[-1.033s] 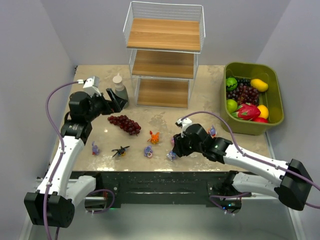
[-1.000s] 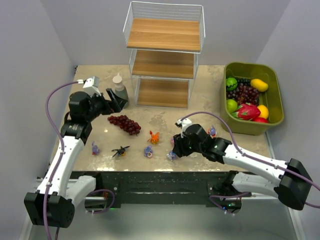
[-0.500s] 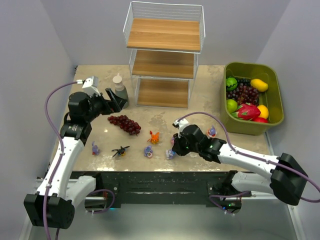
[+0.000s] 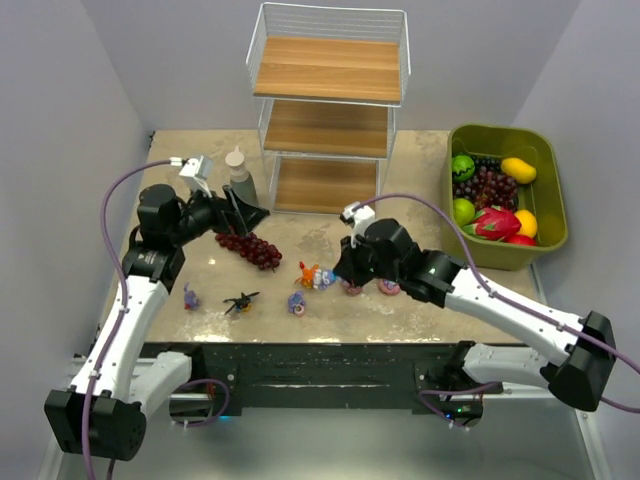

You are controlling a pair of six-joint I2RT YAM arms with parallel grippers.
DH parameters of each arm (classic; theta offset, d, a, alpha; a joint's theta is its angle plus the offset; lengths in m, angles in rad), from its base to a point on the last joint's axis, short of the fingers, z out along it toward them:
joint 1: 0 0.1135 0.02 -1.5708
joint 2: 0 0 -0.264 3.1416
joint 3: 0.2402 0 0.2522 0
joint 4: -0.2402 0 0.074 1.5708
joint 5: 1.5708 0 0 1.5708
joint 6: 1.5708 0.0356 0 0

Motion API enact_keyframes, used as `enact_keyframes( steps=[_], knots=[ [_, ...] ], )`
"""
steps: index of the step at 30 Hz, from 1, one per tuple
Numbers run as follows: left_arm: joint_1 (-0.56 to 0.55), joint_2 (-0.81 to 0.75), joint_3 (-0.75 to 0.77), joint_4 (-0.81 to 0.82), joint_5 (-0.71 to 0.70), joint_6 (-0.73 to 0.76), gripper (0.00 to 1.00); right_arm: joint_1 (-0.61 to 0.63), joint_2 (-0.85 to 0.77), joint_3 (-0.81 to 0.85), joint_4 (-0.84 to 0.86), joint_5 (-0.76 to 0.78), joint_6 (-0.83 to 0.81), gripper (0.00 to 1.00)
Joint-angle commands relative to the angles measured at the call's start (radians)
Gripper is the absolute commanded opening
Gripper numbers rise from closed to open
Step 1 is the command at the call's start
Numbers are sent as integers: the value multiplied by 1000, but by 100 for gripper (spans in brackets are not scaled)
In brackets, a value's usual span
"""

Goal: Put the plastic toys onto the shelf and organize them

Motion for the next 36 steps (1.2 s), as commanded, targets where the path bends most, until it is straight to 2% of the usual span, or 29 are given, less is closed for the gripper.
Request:
enact_keyframes(
  steps=[1, 7, 15, 20, 24, 28, 36],
  knots=[
    [-94, -6, 50, 76, 257, 91, 100, 4, 17, 235, -110, -14, -61, 0],
    [-264, 14, 124, 85, 353, 160, 100, 4, 91, 476, -300, -167, -109, 0],
    [-399, 101, 249, -82, 427, 293, 100, 4, 158, 647, -487, -296, -124, 0],
    [-453, 129, 286, -192, 358, 398, 100, 4, 186, 736, -546, -313, -90, 0],
    [-513, 141, 297, -199, 283, 402, 99, 4, 206, 782, -572, -315, -76, 0],
    [-568, 146, 301, -211, 145, 411, 98, 3, 219, 813, -590, -289, -72, 0],
    [-629, 163, 312, -251, 52, 413, 91, 3, 230, 830, -593, -258, -55, 0]
  ],
)
